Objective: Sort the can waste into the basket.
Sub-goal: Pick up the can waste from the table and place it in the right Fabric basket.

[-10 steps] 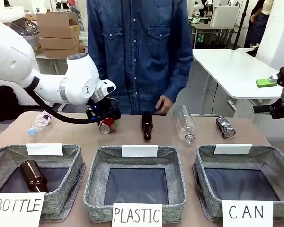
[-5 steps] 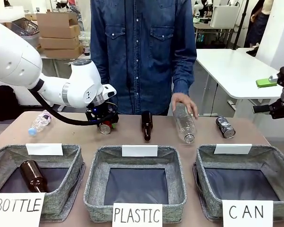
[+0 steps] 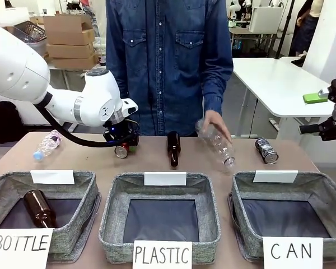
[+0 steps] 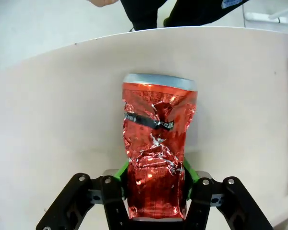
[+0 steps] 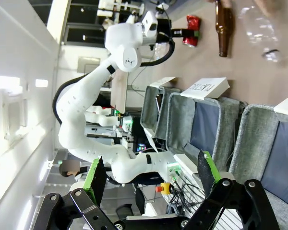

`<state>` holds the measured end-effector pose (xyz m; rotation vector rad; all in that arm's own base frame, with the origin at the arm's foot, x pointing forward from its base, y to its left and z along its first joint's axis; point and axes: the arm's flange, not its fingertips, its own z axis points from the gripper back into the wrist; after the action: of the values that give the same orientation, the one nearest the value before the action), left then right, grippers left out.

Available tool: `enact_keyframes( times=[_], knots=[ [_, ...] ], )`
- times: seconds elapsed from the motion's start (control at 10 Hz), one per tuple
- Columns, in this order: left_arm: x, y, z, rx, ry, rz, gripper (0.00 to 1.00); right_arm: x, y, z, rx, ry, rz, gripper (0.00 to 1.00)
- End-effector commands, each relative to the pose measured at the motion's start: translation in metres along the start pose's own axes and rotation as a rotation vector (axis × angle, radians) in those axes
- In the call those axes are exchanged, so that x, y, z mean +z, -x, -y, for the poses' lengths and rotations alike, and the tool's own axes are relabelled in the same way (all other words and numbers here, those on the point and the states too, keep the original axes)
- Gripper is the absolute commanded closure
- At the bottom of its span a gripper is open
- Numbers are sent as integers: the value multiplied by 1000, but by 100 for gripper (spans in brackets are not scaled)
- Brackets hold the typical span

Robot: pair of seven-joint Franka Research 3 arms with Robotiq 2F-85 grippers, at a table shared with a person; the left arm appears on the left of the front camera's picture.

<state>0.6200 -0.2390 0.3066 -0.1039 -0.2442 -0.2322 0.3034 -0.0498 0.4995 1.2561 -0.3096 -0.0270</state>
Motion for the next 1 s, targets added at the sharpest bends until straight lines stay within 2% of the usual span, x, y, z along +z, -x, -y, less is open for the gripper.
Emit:
enact_keyframes(
  times=[0.0,0.2,0.3,0.4,0.6,0.7,0.9],
  knots=[
    [12,9,-2,32,-9,-24,100,-2,-3,-1,29,-21,8,0],
    [75,30,-38,-4,76,-50,100,-2,-3,-1,29,-21,8,0],
    [117,50,-63,-11,102,5,100,-2,-3,-1,29,-21,8,0],
    [157,76,-91,-21,112,32,100,-2,-3,-1,29,-21,8,0],
    [229,141,-137,-68,218,65,100,-2,-3,-1,29,-21,8,0],
    [259,175,-147,-180,320,40,100,-2,-3,-1,29,-21,8,0],
    [315,247,-151,-418,453,67,100,-2,-3,-1,29,-21,8,0]
  ],
)
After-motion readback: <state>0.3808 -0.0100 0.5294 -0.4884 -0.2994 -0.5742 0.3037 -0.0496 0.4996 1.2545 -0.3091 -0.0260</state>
